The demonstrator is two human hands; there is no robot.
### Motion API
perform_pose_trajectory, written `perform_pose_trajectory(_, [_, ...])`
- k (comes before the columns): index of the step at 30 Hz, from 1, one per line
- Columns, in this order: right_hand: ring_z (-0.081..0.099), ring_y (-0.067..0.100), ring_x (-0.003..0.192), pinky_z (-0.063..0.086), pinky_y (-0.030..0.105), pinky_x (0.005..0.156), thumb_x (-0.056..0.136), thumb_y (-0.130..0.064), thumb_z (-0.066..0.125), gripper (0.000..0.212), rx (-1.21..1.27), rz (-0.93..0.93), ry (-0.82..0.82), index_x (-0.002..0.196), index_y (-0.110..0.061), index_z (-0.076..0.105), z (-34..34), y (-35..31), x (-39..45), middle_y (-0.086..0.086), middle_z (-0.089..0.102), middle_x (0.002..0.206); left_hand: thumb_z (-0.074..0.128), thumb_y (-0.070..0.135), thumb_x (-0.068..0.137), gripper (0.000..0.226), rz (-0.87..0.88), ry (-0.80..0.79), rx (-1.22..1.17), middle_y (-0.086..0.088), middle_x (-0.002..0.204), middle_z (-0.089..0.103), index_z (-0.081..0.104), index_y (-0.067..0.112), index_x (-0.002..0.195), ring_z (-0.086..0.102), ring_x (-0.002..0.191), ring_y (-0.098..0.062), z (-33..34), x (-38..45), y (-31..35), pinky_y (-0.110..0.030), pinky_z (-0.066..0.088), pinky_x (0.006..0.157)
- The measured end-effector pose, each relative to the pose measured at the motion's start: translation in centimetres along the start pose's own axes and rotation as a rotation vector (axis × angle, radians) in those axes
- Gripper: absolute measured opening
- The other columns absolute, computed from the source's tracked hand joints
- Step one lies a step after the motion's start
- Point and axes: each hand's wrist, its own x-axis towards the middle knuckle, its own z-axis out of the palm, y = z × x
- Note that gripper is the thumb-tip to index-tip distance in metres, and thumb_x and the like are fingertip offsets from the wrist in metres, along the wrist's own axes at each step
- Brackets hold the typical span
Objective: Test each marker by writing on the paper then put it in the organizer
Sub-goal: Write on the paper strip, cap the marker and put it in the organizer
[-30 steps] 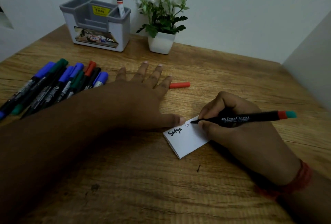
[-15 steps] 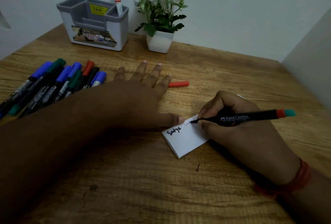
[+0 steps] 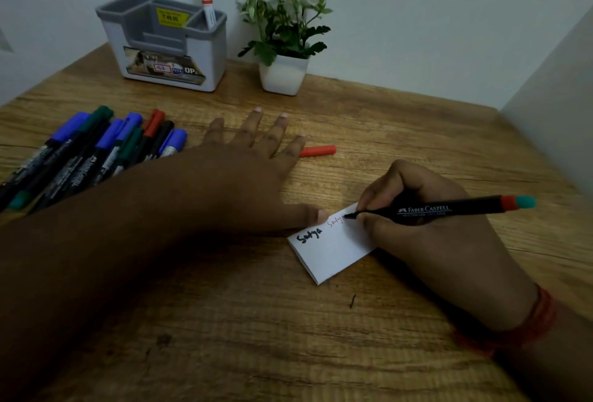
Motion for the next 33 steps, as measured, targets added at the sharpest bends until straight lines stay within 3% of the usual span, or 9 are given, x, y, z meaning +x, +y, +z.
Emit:
perform_pose_trajectory(12, [0.068,0.015,0.079,0.055,0.039,0.070,0.077,0.002,0.073,0.020,-0.037,0.012,-0.008,0.071,-0.013,0.061,0.1,0.0,0.3,0.001,0.071,0.084,0.003,0.097,0.050,0.117,-0.012,0.005,-0.010,0.002,0.153,-0.041,-0.029,0.038,0.146,-0.035,0.142,-0.027,0.1,0.2,0.1,-0.062,-0.009,0.115])
perform_pose_trajectory(21, [0.069,0.013,0.083,0.058,0.032,0.076,0.083,-0.001,0.072,0.010,0.156,-0.025,0.203,0.082,-0.004,0.062,-0.6,0.4,0.7,0.002,0.072,0.088,0.005,0.096,0.058,0.112,0.018,0.027,0.034,0.001,0.153,-0.041,-0.030,0.036,0.146,-0.036,0.141,-0.027,0.0,-0.1,0.1,-0.062,-0.007,0.116])
perform_pose_trajectory(27, [0.069,0.018,0.090,0.057,0.033,0.082,0.085,0.003,0.071,0.023,0.253,-0.187,0.332,0.083,-0.017,0.062,-1.6,0.0,1.3,-0.001,0.071,0.091,0.003,0.092,0.066,0.103,0.072,0.107,0.069,0.001,0.152,-0.042,-0.030,0.035,0.146,-0.035,0.142,-0.026,-0.2,-0.3,0.0,-0.063,-0.007,0.115])
perform_pose_trajectory(30, [0.071,0.021,0.094,0.058,0.038,0.085,0.086,0.000,0.072,0.020,0.342,-0.230,0.405,0.087,-0.018,0.063,-2.6,-0.5,1.6,0.002,0.071,0.095,0.002,0.084,0.074,0.095,0.065,0.228,0.016,0.003,0.155,-0.036,-0.026,0.033,0.148,-0.029,0.145,-0.024,-0.4,-0.1,0.0,-0.061,-0.007,0.116])
perform_pose_trajectory(33, [0.071,0.024,0.099,0.057,0.041,0.091,0.087,-0.004,0.072,0.014,0.401,-0.150,0.340,0.094,-0.014,0.066,-3.1,-0.3,3.2,0.008,0.072,0.101,0.022,0.073,0.090,0.086,0.047,0.384,0.018,0.000,0.164,-0.016,-0.013,0.027,0.154,-0.011,0.150,-0.023,-0.6,0.8,-0.2,-0.057,0.000,0.119])
